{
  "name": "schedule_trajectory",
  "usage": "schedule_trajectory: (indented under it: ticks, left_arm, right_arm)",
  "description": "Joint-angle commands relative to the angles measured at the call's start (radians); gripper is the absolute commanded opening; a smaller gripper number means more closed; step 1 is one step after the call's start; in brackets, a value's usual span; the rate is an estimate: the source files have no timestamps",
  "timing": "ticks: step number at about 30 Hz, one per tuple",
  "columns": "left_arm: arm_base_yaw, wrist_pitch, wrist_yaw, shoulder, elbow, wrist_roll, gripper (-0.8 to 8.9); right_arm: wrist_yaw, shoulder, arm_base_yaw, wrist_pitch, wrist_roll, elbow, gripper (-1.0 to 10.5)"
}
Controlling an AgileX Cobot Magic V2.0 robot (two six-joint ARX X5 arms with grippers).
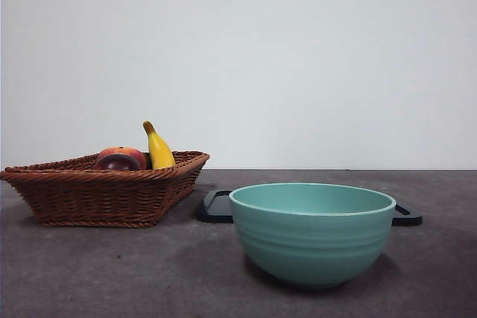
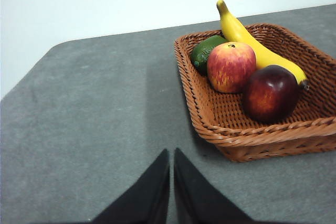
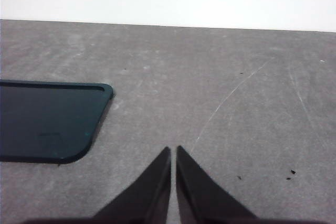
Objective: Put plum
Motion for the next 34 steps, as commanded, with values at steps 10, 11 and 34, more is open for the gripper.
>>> schedule_trajectory:
  ticks: [10,11,34]
  left_arm:
    - [0.002,-0.007,-0.002,-0.002,-0.019,-0.391,0.11]
    - [0.002,-0.007,-0.002,-0.002,-0.017,-0.410,0.11]
    - [0.002,-0.264,0.089,0.150,0.390,-0.469,0.11]
  right_arm:
    - [-0.028,-0.003,-0.001,0.004,0.169,-0.003,0.1]
    - [-0.029,-0.003,-0.002,0.004,0.196,-0.003,0.1]
    - [-0.117,0.123,-0.001,-0.254,0.280,0.431,0.1]
